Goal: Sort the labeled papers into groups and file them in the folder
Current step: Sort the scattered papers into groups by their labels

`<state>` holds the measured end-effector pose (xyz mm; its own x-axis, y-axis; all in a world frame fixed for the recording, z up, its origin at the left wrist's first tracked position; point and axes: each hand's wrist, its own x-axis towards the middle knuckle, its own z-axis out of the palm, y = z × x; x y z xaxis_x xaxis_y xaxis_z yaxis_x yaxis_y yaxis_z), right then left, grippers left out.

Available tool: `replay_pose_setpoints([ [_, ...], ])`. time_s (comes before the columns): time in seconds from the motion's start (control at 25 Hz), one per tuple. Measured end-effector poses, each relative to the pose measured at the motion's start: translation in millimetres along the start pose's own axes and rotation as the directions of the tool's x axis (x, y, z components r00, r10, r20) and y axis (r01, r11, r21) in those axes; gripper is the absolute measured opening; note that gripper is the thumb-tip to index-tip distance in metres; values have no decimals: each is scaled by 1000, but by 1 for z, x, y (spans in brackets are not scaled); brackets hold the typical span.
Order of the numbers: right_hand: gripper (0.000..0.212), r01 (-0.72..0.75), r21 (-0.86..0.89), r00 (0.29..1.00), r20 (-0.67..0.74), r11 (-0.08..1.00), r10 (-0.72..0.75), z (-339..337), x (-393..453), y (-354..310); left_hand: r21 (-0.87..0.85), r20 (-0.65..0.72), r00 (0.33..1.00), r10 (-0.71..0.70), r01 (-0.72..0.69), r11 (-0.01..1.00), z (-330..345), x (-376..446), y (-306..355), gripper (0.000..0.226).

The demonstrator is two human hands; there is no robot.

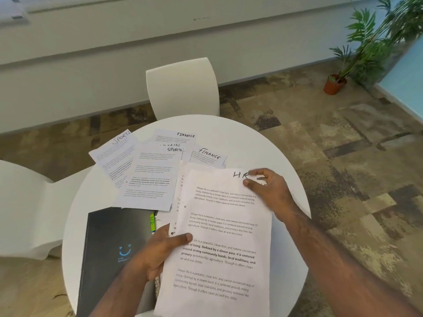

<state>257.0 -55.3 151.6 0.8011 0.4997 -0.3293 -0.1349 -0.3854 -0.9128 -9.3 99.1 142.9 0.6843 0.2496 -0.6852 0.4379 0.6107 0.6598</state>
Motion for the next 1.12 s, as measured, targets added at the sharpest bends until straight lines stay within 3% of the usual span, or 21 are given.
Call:
replay_pose_setpoints([
  [0.08, 42, -76, 182, 996, 54, 980, 67, 0, -2, -3, -3, 17, 1000, 8, -8, 1000, -4, 1, 0, 69],
  [0.16, 44, -283, 454, 953, 235, 845, 193, -6, -9, 0, -29, -7, 1000, 27, -27, 999, -8, 0, 0, 63],
  [0.2, 44, -339, 487, 929, 311, 805, 203, -10, -14, 6, -46, -27, 999, 35, -36, 998, -10, 0, -1, 55],
  [0.36, 45, -332, 250, 867, 461, 910, 190, 2, -50, 50, -69, -85, 996, 27, -33, 997, -19, -2, -6, 43],
  [0.48, 50, -348, 274, 870, 450, 896, 201, 34, -82, 76, -64, -127, 992, -1, -7, 998, -17, -5, -11, 36],
  [0.56, 55, -463, 387, 818, 534, 797, 215, 50, -94, 88, -71, -141, 990, -26, 17, 997, -17, -7, -14, 34],
  [0.68, 64, -731, 441, 633, 723, 520, 277, 50, -102, 98, -86, -127, 990, -59, 48, 995, -18, -9, -17, 44],
  [0.76, 69, -772, 398, 583, 753, 495, 306, 49, -106, 104, -126, -117, 990, -80, 65, 990, -20, -8, -19, 44],
  [0.84, 66, -747, 382, 597, 744, 544, 298, 49, -108, 108, -109, -138, 986, -95, 81, 991, -21, -4, -23, 41],
  [0.92, 54, -679, 387, 667, 681, 624, 304, 40, -106, 112, -34, -173, 980, -94, 89, 995, -18, 5, -31, 35],
  [1.04, 46, -573, 322, 772, 521, 753, 365, 10, -102, 114, 47, -123, 985, -123, 130, 990, -9, 18, -48, 31],
  [1.12, 44, -539, 338, 828, 380, 772, 413, -16, -100, 121, 189, -132, 984, -117, 140, 972, -7, 31, -63, 34],
])
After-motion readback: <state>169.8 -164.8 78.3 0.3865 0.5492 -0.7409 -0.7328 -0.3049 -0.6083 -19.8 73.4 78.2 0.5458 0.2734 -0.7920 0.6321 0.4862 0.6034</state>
